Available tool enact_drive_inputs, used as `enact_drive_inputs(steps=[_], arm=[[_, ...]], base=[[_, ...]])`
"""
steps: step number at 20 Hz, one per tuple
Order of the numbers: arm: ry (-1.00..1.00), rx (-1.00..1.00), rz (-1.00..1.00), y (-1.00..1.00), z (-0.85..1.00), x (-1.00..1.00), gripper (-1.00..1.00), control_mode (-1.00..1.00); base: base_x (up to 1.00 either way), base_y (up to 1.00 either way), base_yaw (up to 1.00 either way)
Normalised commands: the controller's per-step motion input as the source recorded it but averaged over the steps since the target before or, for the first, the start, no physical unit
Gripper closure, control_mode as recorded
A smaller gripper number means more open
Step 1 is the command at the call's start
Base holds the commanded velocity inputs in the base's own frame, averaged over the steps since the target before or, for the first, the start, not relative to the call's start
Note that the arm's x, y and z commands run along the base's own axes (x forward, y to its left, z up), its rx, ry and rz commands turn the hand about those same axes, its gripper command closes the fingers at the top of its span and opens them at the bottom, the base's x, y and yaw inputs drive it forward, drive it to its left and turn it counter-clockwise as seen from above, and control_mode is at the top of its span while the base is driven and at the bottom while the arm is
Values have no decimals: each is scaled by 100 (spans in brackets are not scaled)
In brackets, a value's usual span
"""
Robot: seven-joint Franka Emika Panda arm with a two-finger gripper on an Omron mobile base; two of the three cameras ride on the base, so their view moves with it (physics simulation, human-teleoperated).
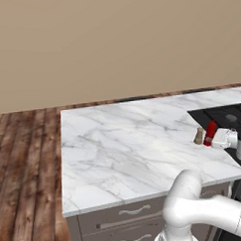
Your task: Take 2 condiments from the cabinet and move them on the counter near the stove.Make sure the condiments are lined up with each other, next to each other.
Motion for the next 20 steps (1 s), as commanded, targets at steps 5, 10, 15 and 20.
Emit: enact_drive_inputs(steps=[5,10,15,20], arm=[[3,0,0,0,-21,0,100,-100],[5,1,0,0,-21,0,100,-100],[4,3,0,0,-12,0,100,-100],[2,3,0,0,-15,0,100,-100]], base=[[0,0,0],[0,0,0],[0,0,0],[0,0,0]])
